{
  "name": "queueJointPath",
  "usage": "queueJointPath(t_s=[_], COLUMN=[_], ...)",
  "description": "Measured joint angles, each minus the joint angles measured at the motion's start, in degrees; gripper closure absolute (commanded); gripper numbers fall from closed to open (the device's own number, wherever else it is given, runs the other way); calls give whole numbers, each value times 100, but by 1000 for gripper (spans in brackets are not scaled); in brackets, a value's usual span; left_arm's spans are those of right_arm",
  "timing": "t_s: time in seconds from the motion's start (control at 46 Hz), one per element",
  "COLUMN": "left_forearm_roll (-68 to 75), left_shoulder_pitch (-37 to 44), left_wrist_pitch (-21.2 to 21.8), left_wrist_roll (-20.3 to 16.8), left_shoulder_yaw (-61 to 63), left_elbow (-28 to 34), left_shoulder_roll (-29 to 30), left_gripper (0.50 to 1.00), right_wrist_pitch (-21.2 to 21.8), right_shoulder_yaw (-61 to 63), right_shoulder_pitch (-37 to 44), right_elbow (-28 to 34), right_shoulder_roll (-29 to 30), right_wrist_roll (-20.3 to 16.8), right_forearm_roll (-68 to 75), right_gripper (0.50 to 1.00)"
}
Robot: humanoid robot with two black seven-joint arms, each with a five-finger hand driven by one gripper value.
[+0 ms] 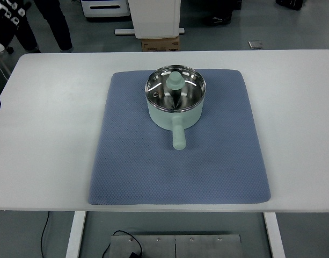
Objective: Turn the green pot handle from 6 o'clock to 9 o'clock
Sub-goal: 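Swing the left hand over the pot toward its green handle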
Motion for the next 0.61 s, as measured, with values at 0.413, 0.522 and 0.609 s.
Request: queueJointPath(t_s=[0.413, 0.522, 0.609], left_forearm_roll=[645, 1152, 1592], left_shoulder_pitch=[-1507, -1517, -1525], left_wrist_pitch=[-62, -276, -487], left_wrist_roll=[13, 32, 156], left_shoulder_yaw=[1684, 1826, 1889], left_elbow=[-1387, -1596, -1618], left_shoulder_roll=[-495, -867, -1269], left_gripper=[500, 500, 500], right_wrist_pitch=[-2, -2, 0], right_shoulder_yaw=[0, -1, 0], right_shoulder_pitch=[-1, 0, -2], right_elbow=[1, 1, 0], right_shoulder_roll=[0, 0, 0], right_wrist_roll=[0, 1, 1], right_forearm_roll=[0, 0, 0], right_gripper=[500, 500, 500])
